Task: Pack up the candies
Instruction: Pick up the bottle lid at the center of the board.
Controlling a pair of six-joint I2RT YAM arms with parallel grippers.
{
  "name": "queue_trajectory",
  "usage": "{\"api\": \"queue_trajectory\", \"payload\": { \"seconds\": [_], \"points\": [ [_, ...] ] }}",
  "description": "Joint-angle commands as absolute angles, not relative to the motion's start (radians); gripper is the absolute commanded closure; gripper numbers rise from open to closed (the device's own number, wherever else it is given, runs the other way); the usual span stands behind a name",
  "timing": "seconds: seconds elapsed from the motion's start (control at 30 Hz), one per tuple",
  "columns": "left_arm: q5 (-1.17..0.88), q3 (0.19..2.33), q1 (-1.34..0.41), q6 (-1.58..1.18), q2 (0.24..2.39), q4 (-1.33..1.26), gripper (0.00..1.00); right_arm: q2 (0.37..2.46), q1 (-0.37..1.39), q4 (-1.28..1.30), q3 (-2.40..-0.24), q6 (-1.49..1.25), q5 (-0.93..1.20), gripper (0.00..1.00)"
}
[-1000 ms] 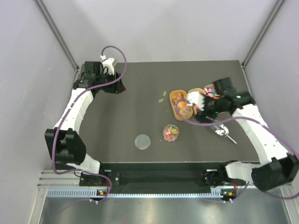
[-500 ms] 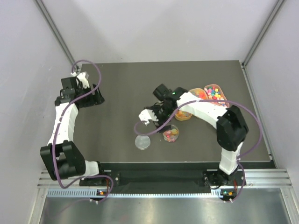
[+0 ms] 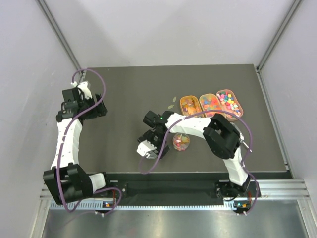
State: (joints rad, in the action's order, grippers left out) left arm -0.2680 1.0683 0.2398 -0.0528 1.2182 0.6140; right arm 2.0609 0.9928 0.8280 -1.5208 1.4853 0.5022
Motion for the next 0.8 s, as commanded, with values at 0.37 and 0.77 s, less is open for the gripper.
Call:
{"api": "queue_trajectory", "payload": {
  "seconds": [0.37, 0.77],
  "points": [
    [-0.302, 1.032, 0.247, -0.071, 1.190, 0.591, 0.19, 2.132, 1.005, 0.837, -1.628, 1.505, 0.503, 0.00],
    [-0.313, 1.011, 0.247, -0.072, 1.178, 0.581, 0.19, 2.223, 1.008, 1.035, -1.762, 1.534, 0.537, 0.00]
  ]
}}
